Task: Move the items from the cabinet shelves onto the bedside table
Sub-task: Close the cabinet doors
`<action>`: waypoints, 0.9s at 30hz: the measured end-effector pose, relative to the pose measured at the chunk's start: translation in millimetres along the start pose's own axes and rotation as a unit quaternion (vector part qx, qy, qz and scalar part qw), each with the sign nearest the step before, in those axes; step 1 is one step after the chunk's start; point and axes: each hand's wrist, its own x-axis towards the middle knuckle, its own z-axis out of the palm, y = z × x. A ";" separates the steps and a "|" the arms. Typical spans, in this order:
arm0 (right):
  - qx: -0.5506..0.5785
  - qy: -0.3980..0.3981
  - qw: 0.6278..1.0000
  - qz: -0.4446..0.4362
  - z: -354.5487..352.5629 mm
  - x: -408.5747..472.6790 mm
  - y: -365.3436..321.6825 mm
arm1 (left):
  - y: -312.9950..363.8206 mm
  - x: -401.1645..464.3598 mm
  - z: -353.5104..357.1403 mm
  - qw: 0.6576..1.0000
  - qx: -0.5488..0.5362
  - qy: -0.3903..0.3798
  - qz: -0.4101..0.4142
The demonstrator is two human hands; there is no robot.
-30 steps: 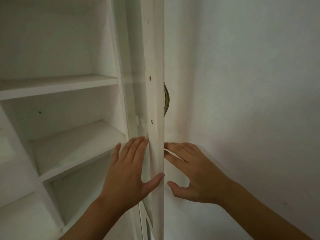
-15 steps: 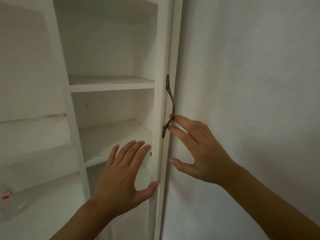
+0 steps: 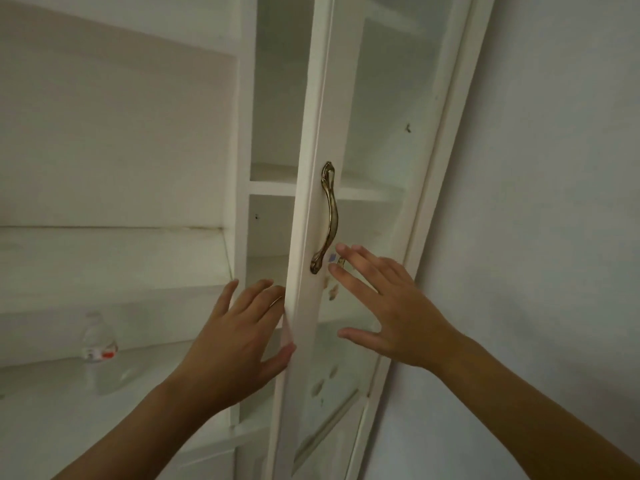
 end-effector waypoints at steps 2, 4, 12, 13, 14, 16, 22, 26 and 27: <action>0.008 0.007 1.000 0.001 8.8 12.3 1.1 | -10.3 -2.0 2.1 1.000 0.007 -0.006 -0.007; 0.023 0.022 0.999 0.002 17.0 22.1 0.8 | -18.4 -4.9 4.6 1.000 0.014 -0.006 -0.013; 0.012 0.030 0.999 0.018 43.3 46.8 -2.4 | -51.5 -2.0 10.6 0.999 0.014 0.001 -0.030; 0.010 0.029 0.999 0.021 46.5 49.8 -2.2 | -57.2 1.3 11.6 0.999 0.019 -0.004 -0.030; 0.009 0.029 0.999 0.024 50.1 52.3 -2.0 | -62.8 4.8 13.2 0.999 0.025 -0.009 -0.029; 0.009 0.035 0.999 0.028 57.6 56.3 -1.4 | -72.1 9.8 16.1 0.999 0.032 -0.019 -0.026; -0.014 0.065 0.998 0.012 84.3 64.9 14.6 | -83.9 15.9 27.7 0.997 0.032 -0.013 -0.066; -0.024 0.101 0.994 -0.034 105.3 74.6 34.9 | -93.9 20.7 33.2 0.989 0.056 -0.023 -0.134; -0.024 0.111 0.993 -0.042 111.3 77.7 39.5 | -96.2 21.8 34.4 0.987 0.066 -0.027 -0.147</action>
